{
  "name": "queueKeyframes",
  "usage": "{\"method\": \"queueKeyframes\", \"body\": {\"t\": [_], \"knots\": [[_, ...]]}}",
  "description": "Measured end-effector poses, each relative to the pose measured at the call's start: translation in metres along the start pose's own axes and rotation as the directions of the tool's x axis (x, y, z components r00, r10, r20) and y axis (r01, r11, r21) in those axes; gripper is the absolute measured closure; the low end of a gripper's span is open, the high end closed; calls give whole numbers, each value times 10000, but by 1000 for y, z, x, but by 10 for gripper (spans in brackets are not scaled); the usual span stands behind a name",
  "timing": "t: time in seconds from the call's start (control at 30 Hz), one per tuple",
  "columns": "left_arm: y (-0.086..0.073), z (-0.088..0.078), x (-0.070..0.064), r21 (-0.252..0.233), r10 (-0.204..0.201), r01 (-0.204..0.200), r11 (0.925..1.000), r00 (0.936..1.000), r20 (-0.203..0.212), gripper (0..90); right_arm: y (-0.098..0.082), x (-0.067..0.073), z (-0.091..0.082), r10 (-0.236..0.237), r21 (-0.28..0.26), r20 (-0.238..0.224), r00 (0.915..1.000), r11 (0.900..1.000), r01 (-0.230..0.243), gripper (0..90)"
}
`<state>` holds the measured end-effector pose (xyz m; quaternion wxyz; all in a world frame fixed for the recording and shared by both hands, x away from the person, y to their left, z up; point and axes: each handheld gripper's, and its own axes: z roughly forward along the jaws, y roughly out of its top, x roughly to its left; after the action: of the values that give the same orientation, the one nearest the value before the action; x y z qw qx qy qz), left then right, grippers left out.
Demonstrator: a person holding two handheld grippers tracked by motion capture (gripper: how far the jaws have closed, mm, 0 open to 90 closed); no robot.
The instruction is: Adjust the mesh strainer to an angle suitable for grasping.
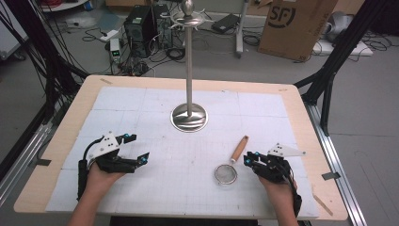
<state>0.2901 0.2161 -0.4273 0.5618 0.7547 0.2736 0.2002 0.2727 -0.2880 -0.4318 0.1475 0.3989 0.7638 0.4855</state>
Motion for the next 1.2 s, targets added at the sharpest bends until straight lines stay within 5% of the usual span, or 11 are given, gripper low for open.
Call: {"method": "queueKeyframes", "body": {"t": [0.33,0.63,0.93,1.2], "knots": [[4,-5,1,-267,-84,83,9996,10000,-40,164,4,2,11,-685,760,602,9958,9951,639,832],[3,-4,1,-221,-75,75,9997,10000,5,164,12,-9,30,-337,853,1217,9920,9961,234,892],[3,-2,0,-179,-68,68,9998,10000,-6,164,20,-25,39,-72,1517,2356,9718,9880,-295,892],[3,-4,1,-192,-78,78,9998,10000,-7,164,22,-32,48,-51,1794,2509,9680,9829,-413,892]]}}
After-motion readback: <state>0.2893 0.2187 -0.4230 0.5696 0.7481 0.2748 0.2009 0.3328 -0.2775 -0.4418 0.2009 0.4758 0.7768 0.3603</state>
